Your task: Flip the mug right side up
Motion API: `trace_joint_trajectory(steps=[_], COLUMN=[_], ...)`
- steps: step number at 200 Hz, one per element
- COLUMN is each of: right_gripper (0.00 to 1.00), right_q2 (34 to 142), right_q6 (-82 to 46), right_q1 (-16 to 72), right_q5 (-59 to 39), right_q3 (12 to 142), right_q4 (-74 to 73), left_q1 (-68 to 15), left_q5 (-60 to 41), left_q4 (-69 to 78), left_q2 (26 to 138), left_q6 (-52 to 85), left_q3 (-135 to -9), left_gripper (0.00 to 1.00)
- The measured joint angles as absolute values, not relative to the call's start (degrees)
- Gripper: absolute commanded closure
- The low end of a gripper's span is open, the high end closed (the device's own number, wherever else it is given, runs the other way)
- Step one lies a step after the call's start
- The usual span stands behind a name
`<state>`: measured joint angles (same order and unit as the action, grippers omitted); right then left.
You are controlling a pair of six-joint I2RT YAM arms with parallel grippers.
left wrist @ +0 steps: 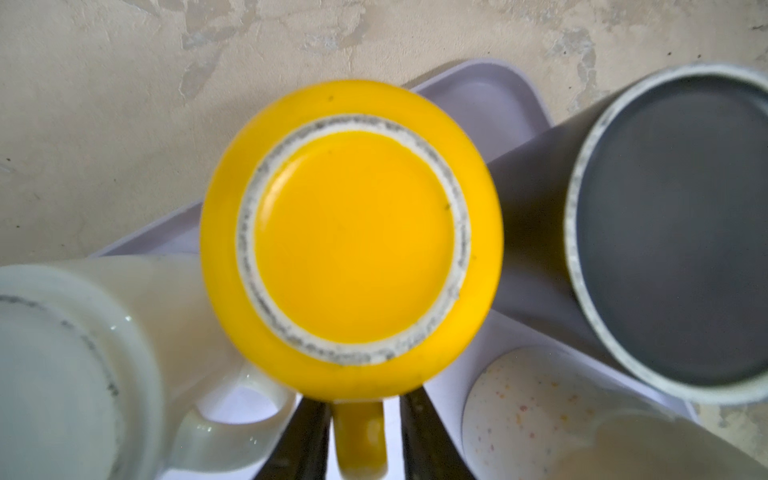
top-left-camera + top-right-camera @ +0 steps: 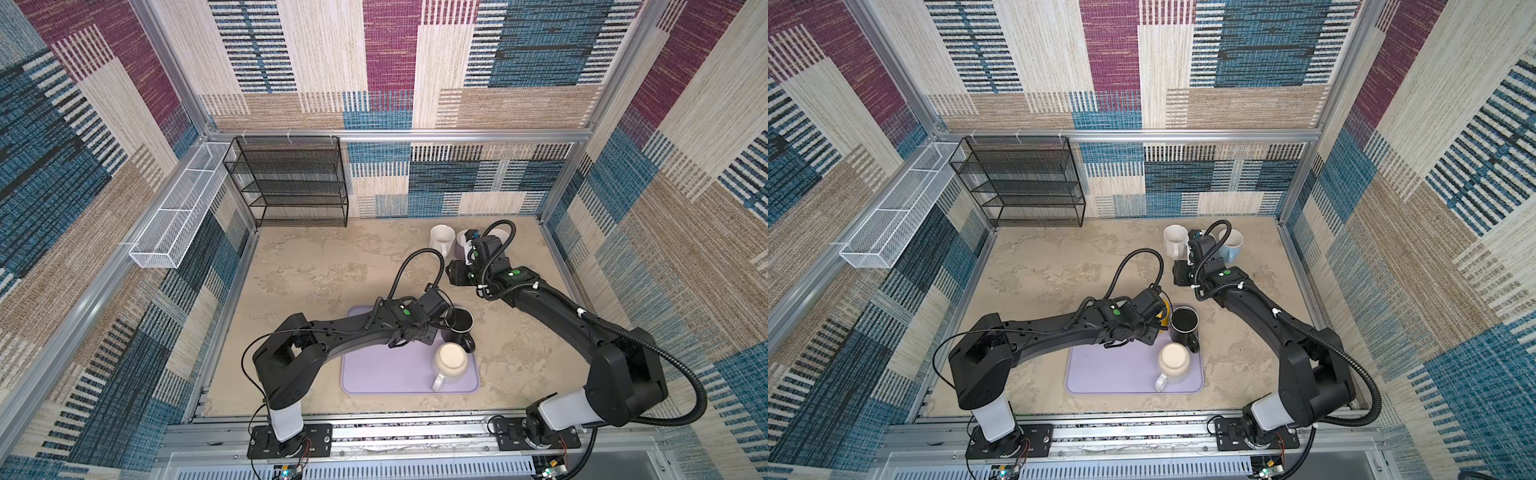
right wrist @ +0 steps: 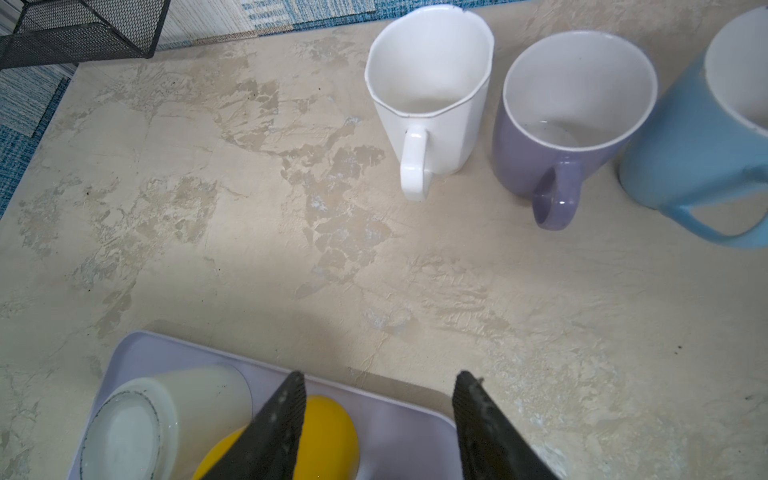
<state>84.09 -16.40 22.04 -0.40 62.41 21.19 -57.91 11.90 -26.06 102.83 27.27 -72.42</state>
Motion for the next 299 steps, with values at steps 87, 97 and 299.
trace_joint_trajectory(steps=[87,97,299], right_gripper=[0.41,0.41,0.41], right_q2=[84.1,84.1,84.1], right_q6=[-16.4,-16.4,-16.2], right_q1=[22.0,22.0,22.0], right_q5=[-0.2,-0.2,0.0], right_q3=[62.3,62.2,62.1], right_q4=[21.2,21.2,21.3], left_q1=[-57.9,-57.9,-57.9], left_q5=[13.1,13.1,13.3], left_q4=[-25.4,-25.4,-25.4], left_q2=[103.4,103.5,104.5], left_q6=[27.3,27.3,27.3], left_q3=[-72.3,-72.3,-73.4], left_gripper=[0.71,0.72,0.85])
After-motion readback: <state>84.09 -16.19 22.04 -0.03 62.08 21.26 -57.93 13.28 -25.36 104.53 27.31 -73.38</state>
